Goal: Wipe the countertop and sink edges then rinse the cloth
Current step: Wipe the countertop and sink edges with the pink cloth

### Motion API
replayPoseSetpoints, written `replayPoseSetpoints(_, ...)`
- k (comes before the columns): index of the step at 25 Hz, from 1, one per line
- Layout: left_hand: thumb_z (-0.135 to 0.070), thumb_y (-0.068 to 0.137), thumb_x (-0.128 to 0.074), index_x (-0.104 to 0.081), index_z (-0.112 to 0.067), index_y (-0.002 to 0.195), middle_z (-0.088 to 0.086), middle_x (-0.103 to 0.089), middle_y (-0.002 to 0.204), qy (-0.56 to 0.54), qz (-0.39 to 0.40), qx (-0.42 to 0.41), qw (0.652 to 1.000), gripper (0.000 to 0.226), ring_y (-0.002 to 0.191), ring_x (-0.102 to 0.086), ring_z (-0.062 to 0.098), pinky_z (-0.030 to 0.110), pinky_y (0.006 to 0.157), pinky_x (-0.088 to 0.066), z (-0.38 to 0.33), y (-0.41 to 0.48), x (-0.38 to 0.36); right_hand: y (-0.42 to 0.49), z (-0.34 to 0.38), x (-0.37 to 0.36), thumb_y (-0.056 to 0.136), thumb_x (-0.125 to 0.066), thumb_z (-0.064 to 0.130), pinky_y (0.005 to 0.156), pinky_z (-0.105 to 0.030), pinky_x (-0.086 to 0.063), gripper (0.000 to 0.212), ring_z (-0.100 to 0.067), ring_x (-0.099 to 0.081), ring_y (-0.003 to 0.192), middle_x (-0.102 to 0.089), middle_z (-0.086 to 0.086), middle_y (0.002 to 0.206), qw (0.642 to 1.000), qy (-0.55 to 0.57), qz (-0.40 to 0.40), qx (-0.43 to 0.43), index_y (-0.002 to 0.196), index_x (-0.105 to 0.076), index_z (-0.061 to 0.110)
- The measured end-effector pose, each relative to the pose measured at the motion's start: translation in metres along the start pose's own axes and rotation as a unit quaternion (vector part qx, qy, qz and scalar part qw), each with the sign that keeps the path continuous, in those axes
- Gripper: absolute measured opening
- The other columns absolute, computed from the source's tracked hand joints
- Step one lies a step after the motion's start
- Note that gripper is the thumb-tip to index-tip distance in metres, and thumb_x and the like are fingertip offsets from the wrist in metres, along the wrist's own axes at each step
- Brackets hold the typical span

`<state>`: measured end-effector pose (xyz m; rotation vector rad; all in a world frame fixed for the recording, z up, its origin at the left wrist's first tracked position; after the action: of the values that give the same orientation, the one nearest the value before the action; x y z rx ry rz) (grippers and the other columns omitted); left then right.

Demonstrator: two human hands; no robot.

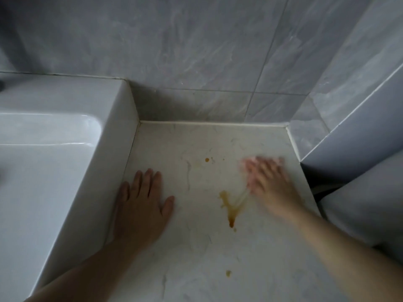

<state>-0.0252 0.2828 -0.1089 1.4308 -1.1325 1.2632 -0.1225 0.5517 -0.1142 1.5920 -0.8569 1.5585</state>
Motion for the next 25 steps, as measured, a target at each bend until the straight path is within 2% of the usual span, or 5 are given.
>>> replayPoseSetpoints(5,-0.045,0.082,-0.031,-0.053,-0.002,0.127,0.02,-0.052,0.132,-0.002,-0.016,0.005,1.0,0.066,0.122,-0.048,0.038,0.054,0.099,-0.036,-0.001,0.001,-0.001,0.08,-0.048,0.002,0.098,-0.022,0.04,0.118,-0.042,0.003,0.054,-0.028,-0.01,0.144,-0.013,-0.005,0.159,0.945,0.082,0.023,-0.317,0.149,-0.02,0.023)
replayPoseSetpoints(11,-0.045,0.081,-0.034,-0.054,-0.004,0.127,0.017,-0.054,0.131,-0.01,-0.04,0.007,0.999,0.064,0.123,-0.049,0.035,0.049,0.101,-0.028,0.001,-0.001,0.0,0.164,0.142,-0.007,0.1,-0.018,0.035,0.117,-0.042,0.007,0.052,-0.025,0.0,0.146,-0.005,0.001,0.16,0.985,0.135,0.06,-0.086,0.151,-0.013,0.022)
replayPoseSetpoints(15,-0.044,0.074,-0.038,-0.057,-0.003,0.121,0.018,-0.059,0.123,-0.03,-0.052,0.018,0.998,0.065,0.116,-0.053,0.034,0.046,0.1,-0.034,0.003,0.0,0.0,0.185,0.222,-0.001,0.101,-0.016,0.038,0.117,-0.039,0.006,0.053,-0.021,0.0,0.147,-0.006,0.001,0.16,0.978,0.178,0.093,0.054,0.151,-0.012,0.021)
replayPoseSetpoints(20,-0.047,0.077,-0.041,-0.061,-0.007,0.117,0.014,-0.06,0.121,-0.028,-0.068,0.01,0.997,0.059,0.117,-0.054,0.032,0.043,0.099,-0.03,0.004,-0.002,0.002,0.169,0.127,-0.002,0.1,-0.018,0.04,0.115,-0.04,0.005,0.05,-0.02,0.0,0.146,-0.005,0.008,0.16,0.992,0.099,0.075,0.026,0.149,-0.012,0.035)
replayPoseSetpoints(25,-0.046,0.077,-0.039,-0.06,-0.006,0.117,0.015,-0.059,0.123,-0.028,-0.062,0.012,0.998,0.06,0.118,-0.053,0.033,0.044,0.1,-0.029,0.002,-0.002,0.004,0.085,-0.057,0.01,0.096,-0.018,0.046,0.118,-0.04,-0.002,0.054,-0.02,-0.007,0.145,-0.01,0.008,0.159,0.965,0.074,0.051,-0.246,0.149,-0.014,0.036)
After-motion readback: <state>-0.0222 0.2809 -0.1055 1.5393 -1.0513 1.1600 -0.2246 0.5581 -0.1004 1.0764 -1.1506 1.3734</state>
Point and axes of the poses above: each hand's wrist, its own y-axis towards the middle knuckle, its own x-axis out of the back of the hand, z = x × y, the point moved 5 cm from there along y, towards the middle knuckle
